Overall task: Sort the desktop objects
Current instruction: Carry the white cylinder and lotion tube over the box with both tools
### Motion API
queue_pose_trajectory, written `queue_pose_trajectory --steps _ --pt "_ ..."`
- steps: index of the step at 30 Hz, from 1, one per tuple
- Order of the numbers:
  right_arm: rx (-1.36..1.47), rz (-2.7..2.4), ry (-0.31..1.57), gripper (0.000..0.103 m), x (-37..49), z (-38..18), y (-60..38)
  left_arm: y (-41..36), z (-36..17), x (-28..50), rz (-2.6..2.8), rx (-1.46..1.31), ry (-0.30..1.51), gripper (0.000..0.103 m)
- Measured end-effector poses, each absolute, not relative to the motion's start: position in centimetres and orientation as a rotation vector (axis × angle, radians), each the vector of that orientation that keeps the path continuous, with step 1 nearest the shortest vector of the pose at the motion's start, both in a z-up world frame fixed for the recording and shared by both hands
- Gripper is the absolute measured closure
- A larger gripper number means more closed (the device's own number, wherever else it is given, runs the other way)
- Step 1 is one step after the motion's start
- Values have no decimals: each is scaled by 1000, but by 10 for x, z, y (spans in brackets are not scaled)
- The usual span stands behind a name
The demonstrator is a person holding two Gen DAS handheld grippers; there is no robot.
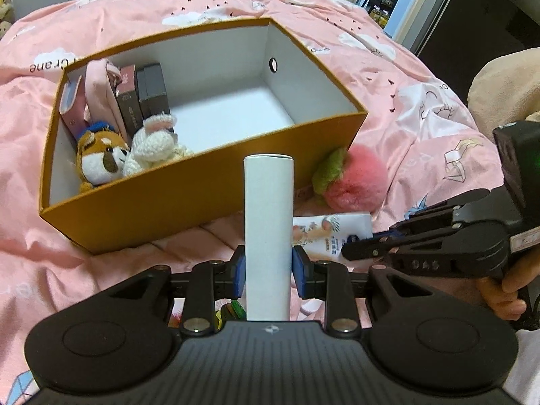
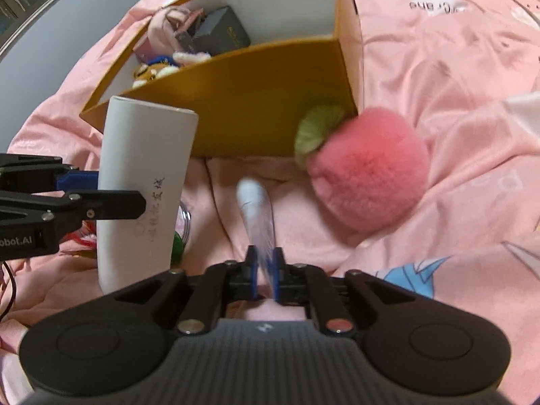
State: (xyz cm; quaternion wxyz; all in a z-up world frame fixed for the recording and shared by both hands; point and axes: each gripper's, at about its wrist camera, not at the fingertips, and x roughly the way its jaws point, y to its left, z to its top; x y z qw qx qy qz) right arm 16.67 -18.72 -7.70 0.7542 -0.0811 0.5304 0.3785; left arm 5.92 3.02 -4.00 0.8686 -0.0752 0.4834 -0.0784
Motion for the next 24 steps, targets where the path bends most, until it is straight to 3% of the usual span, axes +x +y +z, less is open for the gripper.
queue_pose_trajectory --steps 24 --pt "-130 1010 637 101 168 109 -192 53 93 96 -158 -122 775 71"
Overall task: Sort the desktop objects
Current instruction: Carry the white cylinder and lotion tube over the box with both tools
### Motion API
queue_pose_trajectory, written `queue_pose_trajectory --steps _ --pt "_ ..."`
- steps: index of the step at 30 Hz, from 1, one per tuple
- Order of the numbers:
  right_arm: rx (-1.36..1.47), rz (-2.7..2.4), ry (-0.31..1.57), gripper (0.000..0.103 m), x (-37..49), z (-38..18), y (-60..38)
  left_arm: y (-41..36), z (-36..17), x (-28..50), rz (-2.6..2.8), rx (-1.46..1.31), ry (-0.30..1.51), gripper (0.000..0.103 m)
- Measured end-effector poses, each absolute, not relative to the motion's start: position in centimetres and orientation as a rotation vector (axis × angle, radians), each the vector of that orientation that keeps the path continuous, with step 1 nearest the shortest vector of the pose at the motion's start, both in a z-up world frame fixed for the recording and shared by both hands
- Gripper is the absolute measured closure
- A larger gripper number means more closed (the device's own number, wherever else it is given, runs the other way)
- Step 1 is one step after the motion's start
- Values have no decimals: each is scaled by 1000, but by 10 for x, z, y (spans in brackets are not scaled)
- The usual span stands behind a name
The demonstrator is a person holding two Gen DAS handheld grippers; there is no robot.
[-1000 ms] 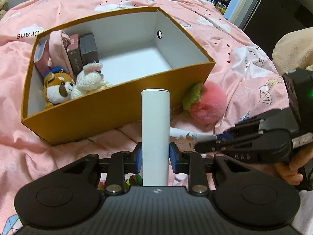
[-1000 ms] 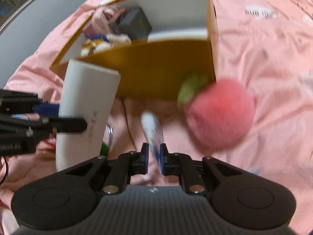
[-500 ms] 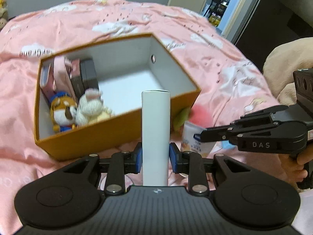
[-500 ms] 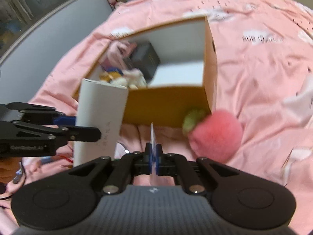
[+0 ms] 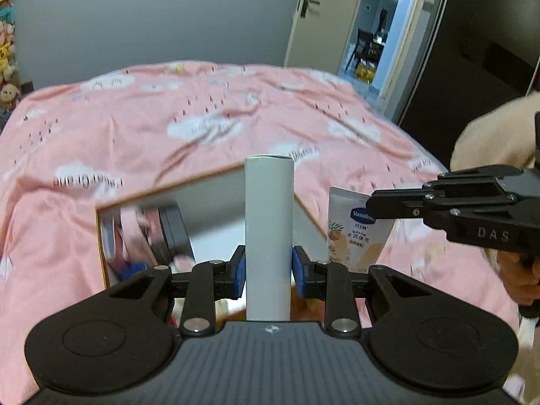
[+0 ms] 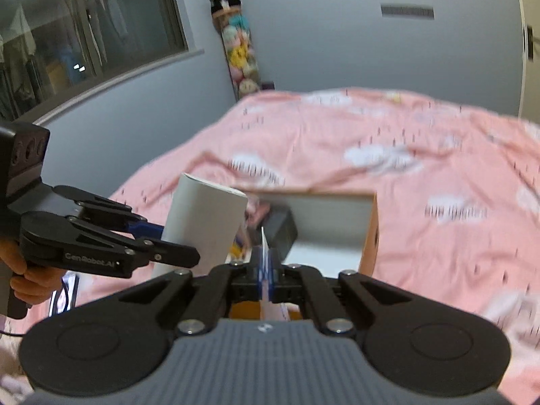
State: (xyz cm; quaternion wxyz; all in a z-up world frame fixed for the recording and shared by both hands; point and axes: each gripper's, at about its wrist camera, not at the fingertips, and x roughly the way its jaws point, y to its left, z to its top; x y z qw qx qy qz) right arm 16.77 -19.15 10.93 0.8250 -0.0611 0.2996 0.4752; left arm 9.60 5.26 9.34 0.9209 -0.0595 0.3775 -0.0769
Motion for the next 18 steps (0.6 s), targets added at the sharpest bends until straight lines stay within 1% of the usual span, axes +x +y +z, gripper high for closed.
queue_pose_trajectory --steps 3,7,12,18 --pt "-130 1010 587 101 179 120 -180 65 96 119 -159 -182 768 71" --pt "-150 982 578 101 201 117 -160 74 81 152 -132 -217 787 71" --pt "-185 934 636 101 233 89 -132 85 37 194 -123 -318 859 71" --pt "-218 875 710 101 260 50 -112 87 -24 221 -128 -398 958 71"
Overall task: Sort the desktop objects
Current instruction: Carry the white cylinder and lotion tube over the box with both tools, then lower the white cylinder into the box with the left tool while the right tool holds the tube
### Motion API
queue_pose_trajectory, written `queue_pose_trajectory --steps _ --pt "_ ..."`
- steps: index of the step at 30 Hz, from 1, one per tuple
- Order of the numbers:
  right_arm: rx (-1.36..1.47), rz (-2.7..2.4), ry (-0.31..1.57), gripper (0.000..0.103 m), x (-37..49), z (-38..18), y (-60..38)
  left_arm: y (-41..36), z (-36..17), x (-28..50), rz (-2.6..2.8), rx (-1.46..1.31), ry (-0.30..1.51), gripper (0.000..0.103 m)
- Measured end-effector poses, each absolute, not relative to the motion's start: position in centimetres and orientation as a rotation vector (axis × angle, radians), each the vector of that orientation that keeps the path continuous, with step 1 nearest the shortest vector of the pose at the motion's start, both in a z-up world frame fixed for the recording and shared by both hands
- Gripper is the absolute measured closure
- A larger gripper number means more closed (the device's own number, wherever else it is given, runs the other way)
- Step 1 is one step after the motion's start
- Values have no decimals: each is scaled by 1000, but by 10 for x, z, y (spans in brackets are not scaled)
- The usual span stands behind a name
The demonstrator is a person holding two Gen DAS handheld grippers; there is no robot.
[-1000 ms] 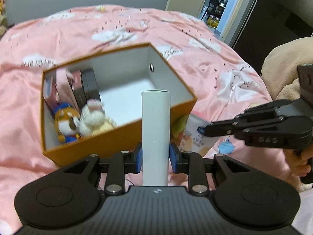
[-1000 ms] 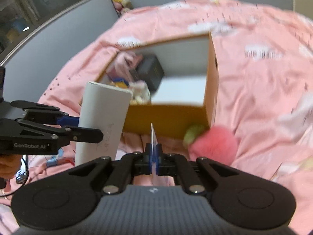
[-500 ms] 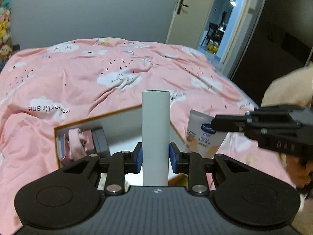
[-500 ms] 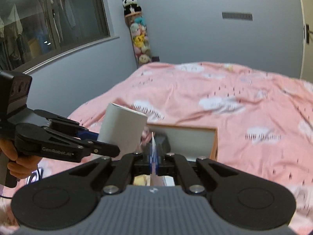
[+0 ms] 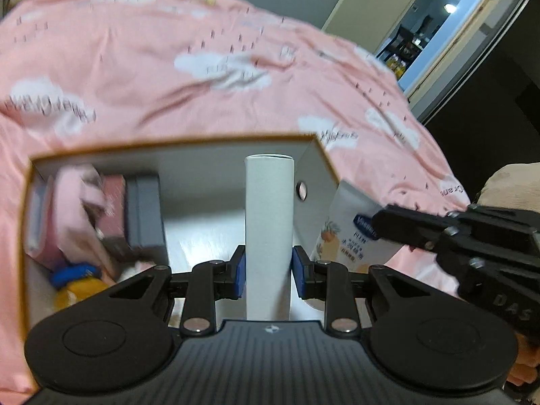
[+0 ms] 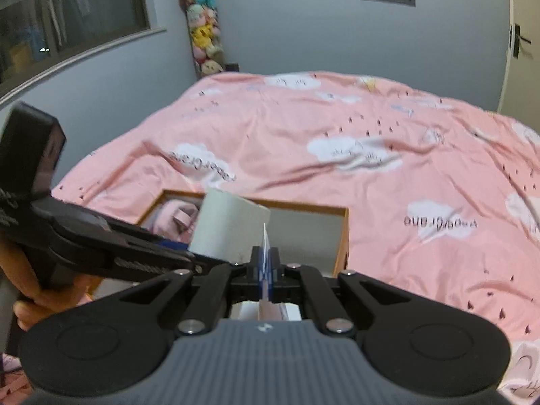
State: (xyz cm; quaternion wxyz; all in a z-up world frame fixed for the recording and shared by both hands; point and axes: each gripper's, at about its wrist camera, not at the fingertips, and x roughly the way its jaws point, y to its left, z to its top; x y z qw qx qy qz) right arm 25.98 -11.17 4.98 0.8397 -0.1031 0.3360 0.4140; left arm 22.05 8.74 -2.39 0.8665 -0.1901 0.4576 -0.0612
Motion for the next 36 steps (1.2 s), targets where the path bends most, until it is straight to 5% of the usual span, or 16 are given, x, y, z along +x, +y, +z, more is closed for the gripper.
queue_pose_trajectory --steps 16,30,32,36 --pt "-303 810 683 101 272 33 -103 87 -100 246 -165 -652 1036 71" --pt "-323 812 693 101 277 21 -100 70 -109 240 16 -591 1100 69" --pt "-344 801 698 101 277 18 -100 68 -108 236 36 -575 1094 67" --pt "-355 777 708 101 279 15 -105 72 -104 231 66 -565 1074 44"
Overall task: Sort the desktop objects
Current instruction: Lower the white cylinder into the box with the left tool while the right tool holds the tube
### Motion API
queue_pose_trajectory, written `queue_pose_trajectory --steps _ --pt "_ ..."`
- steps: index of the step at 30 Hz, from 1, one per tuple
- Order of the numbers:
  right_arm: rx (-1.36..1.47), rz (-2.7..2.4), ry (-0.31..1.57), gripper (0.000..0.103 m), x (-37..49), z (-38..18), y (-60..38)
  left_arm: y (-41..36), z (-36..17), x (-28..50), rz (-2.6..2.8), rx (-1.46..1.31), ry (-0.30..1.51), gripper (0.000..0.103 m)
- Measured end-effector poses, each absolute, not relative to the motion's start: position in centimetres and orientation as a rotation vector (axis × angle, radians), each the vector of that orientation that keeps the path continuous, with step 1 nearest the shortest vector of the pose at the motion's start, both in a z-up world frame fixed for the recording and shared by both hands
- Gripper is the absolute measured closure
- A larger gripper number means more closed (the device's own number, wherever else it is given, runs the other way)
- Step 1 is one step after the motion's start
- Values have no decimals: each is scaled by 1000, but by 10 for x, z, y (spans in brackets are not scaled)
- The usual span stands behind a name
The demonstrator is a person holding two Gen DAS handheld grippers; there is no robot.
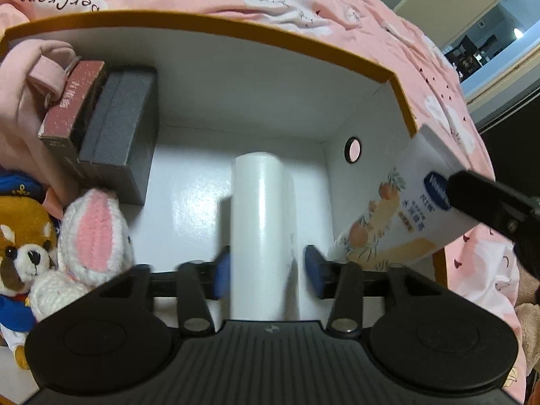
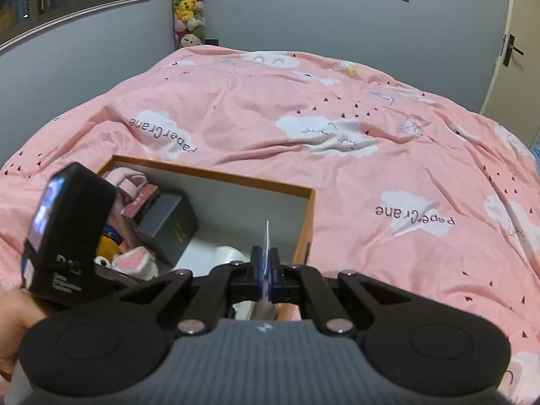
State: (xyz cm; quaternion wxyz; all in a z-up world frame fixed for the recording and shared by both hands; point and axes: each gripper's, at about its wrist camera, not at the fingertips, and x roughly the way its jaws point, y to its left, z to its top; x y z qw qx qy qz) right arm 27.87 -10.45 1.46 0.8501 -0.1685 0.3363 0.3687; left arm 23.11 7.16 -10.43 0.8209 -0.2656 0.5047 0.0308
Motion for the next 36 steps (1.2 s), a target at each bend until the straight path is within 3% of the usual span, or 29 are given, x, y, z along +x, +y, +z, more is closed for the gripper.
queue_pose_trajectory --steps 17,23,32,36 --pt "-352 775 720 101 277 12 -109 64 -89 242 66 -402 1198 39" --pt "-360 785 714 101 277 14 -109 76 -89 249 50 -413 1225 59" --pt "-323 796 711 101 280 18 -115 78 -96 256 -19 -505 1281 61" --pt "-317 804 710 101 279 18 -118 78 -105 264 -40 -550 1314 66"
